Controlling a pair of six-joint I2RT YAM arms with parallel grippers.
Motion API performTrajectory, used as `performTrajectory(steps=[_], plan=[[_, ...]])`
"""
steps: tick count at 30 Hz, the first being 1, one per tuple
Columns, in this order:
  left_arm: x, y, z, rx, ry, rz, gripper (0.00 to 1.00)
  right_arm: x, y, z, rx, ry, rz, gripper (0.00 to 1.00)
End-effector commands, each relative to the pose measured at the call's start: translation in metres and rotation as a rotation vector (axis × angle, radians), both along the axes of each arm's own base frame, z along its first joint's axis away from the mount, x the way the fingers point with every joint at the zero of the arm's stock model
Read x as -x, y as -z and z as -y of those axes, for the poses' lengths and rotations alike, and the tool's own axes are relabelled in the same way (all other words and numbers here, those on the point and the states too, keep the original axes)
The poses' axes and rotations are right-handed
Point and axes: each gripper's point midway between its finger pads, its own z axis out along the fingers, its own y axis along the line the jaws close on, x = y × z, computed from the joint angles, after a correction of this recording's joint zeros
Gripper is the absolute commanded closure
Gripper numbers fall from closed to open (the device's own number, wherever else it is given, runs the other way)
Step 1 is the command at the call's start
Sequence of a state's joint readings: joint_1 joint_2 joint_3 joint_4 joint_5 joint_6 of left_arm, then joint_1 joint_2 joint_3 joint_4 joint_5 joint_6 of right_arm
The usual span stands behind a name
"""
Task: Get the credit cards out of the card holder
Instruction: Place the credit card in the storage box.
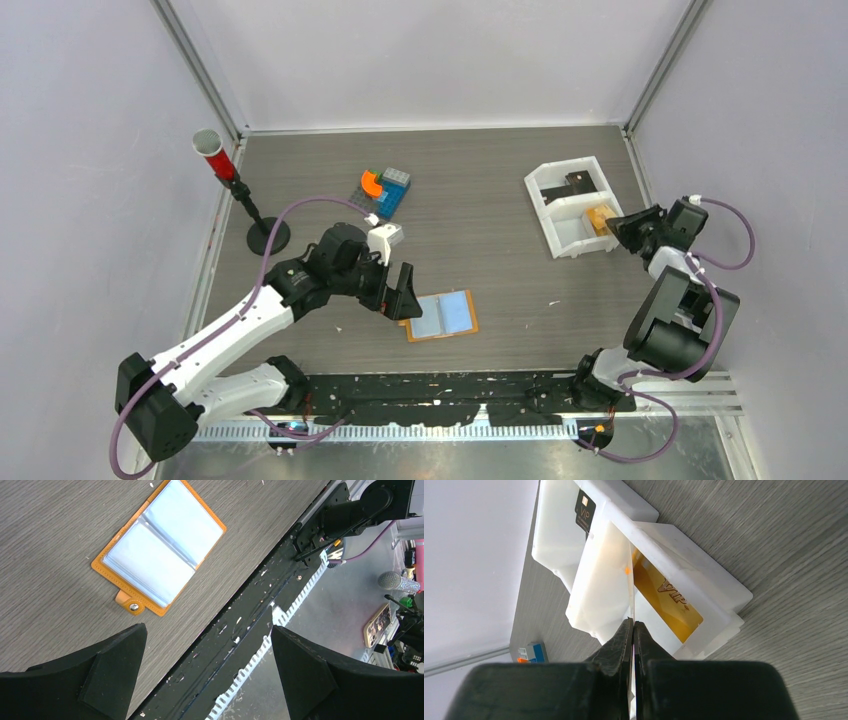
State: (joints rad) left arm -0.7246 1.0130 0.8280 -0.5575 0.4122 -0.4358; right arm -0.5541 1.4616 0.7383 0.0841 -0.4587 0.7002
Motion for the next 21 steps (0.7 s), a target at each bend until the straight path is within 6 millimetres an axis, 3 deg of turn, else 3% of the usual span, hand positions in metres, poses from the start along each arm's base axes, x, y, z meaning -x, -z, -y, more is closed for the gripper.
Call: performTrajectory(steps=[1,12,21], plan=[[-0.0004,-0.0071,0.0041,0.015,0.027,0.017,0.01,-0.0057,-0.011,0.0138,0.037,0.064,0.051,0.95],[-0.0015,-0.0094,0.0052,0.018,0.025,0.018,0.01,-0.0026,-0.0072,0.0169,0.016,0.117,0.047,0.94],[-0.0015,-0.0137,0.0045,0.023,0.022,0.026,0.01,0.0014,-0.0031,0.0172,-0.011,0.151,0.028,0.85]])
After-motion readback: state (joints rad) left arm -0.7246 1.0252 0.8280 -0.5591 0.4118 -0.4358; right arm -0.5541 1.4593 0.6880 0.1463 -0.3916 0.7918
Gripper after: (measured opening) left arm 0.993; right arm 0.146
